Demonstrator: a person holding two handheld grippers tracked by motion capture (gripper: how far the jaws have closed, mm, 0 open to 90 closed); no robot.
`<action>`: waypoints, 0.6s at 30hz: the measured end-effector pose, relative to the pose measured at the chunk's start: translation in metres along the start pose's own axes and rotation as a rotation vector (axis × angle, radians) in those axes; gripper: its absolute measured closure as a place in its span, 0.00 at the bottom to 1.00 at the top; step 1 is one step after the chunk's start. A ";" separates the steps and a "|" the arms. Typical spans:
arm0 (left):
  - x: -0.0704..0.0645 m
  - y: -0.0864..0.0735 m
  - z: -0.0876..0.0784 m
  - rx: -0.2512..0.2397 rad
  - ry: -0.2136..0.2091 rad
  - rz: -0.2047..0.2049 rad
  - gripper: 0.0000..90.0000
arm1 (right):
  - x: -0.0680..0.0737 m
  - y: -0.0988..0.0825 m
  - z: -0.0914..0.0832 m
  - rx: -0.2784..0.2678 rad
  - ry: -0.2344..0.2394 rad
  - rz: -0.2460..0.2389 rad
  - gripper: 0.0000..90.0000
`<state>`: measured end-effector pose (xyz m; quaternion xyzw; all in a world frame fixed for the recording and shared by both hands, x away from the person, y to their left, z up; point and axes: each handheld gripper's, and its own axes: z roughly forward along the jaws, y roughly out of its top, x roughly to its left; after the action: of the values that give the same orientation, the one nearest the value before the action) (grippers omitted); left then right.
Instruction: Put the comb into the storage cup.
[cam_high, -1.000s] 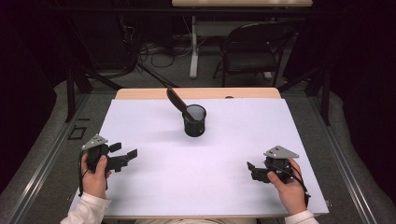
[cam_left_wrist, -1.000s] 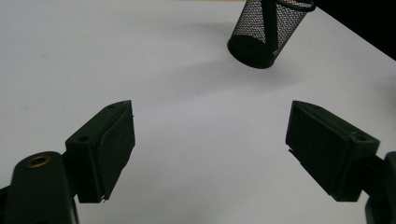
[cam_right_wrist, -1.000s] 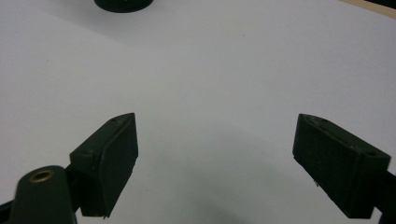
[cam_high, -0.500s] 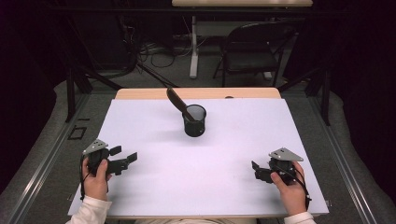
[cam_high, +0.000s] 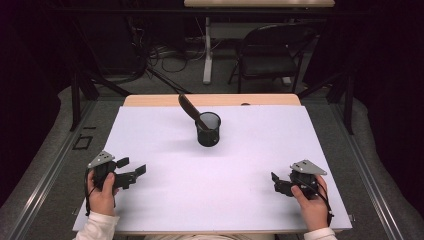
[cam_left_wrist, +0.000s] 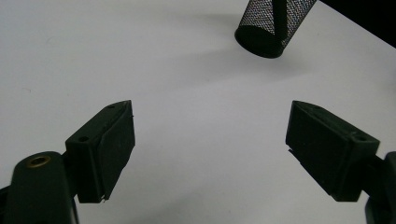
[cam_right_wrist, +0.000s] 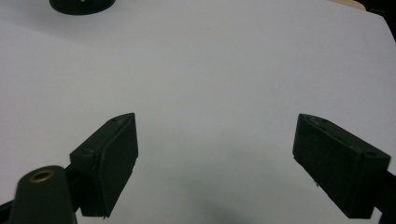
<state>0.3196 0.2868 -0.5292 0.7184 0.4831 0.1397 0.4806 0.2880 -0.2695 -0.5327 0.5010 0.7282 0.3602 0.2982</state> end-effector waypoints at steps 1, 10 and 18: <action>0.000 0.000 0.000 0.002 -0.001 0.003 0.18 | 0.000 -0.001 0.001 -0.006 -0.002 -0.002 0.15; 0.001 -0.003 0.002 0.007 -0.004 0.007 0.18 | 0.000 -0.004 0.001 0.003 -0.003 0.001 0.15; 0.000 -0.005 0.004 0.014 -0.005 0.033 0.18 | -0.001 -0.006 0.003 0.002 0.005 0.011 0.15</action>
<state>0.3191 0.2849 -0.5353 0.7301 0.4708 0.1423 0.4744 0.2874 -0.2709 -0.5394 0.5044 0.7266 0.3625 0.2938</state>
